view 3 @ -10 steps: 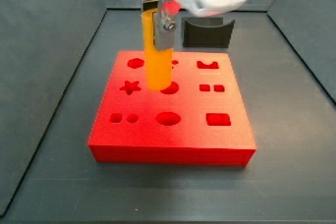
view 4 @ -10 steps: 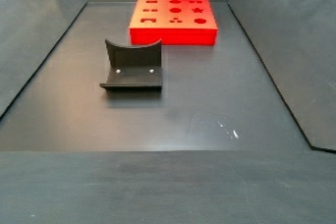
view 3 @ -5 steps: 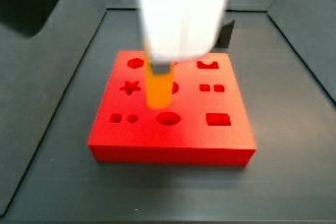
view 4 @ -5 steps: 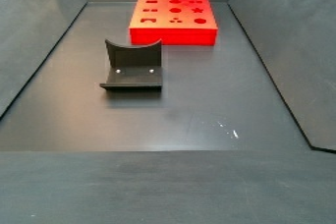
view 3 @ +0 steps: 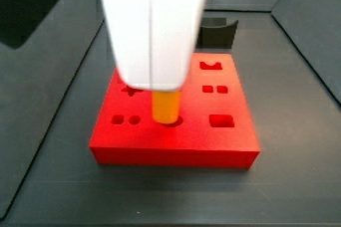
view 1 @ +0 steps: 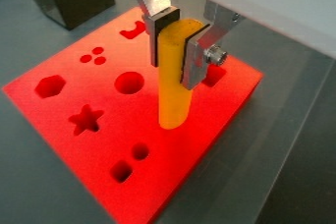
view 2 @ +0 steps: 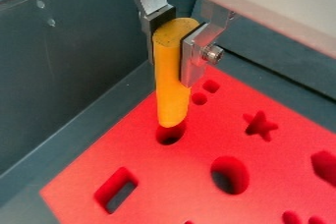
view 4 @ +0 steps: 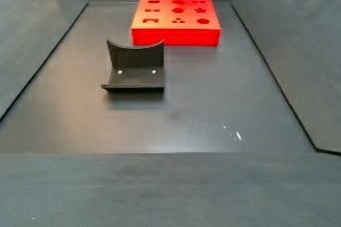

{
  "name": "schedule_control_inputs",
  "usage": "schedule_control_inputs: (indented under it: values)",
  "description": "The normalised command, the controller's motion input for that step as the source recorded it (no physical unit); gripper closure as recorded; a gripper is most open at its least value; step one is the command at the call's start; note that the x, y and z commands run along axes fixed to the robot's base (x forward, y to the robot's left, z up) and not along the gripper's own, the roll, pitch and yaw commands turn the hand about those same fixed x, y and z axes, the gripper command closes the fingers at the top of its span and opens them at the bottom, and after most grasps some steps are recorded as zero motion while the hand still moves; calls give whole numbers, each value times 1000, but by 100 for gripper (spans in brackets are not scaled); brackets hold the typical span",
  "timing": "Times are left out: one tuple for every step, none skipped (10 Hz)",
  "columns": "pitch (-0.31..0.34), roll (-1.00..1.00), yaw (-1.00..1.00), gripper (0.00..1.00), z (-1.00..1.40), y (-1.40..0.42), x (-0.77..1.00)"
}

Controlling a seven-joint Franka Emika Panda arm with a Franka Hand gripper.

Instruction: Insert the oval object.

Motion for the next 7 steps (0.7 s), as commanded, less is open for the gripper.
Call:
schedule_control_inputs:
  values:
    - [91, 0, 0, 100, 0, 11, 231]
    - [74, 0, 0, 100, -23, 0, 266]
    - [110, 0, -29, 100, -3, 0, 366]
    - [51, 0, 0, 100, -26, 66, 109]
    - [30, 0, 31, 100, -43, 89, 57]
    - [13, 24, 0, 100, -100, 191, -31]
    - [0, 0, 0, 100, -54, 60, -240]
